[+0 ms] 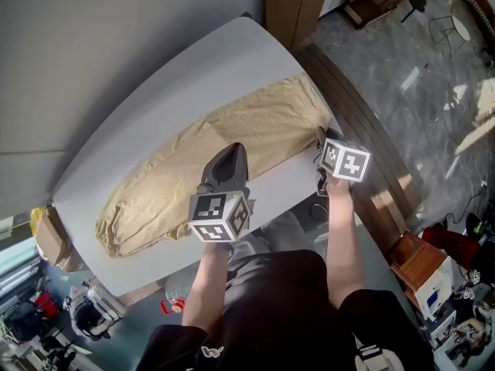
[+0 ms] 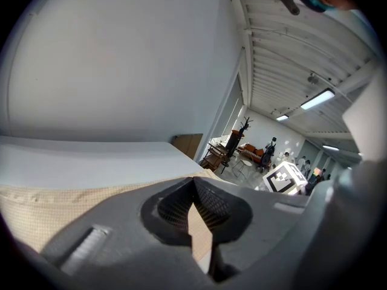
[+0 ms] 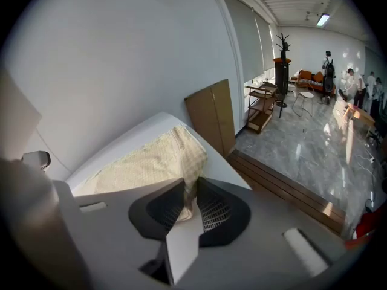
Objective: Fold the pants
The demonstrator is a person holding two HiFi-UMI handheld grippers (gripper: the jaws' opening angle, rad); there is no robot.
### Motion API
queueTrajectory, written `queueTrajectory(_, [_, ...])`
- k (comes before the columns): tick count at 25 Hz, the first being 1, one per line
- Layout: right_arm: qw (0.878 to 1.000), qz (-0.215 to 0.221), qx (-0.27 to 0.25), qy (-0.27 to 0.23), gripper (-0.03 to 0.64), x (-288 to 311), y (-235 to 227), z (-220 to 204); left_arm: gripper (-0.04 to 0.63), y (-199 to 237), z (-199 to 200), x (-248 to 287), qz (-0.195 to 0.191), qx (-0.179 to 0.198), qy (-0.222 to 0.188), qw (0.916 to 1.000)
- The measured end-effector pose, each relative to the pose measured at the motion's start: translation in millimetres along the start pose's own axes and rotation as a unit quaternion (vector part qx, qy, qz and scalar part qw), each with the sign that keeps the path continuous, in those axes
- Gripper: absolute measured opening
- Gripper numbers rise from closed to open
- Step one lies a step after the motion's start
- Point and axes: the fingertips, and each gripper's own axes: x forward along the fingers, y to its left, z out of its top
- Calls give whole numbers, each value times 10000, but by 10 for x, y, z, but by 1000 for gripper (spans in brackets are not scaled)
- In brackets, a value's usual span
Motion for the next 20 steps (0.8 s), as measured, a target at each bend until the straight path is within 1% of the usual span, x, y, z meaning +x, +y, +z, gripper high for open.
queueTrajectory(3, [9997,-224,107,-40,63,-123,-267,-29,5,-133,-44,41,-129,28,25,9999])
queueTrajectory(6, [9994,-331,10,-74,63,-199,-295,-39,5,-154,-86,13,-133,-17,40,9999])
queueTrajectory(10, [9985,-436,-255,-222,63,-293,-198,20,5,-89,-100,-92,-54,-42,-7,10000])
queueTrajectory(14, [9962,-483,-564,-454,63,-408,-51,158,5,68,-78,-260,115,-181,-133,9997])
queueTrajectory(20, [9922,-422,-958,-676,63,-609,249,306,5,227,-54,-538,280,-337,-348,9984])
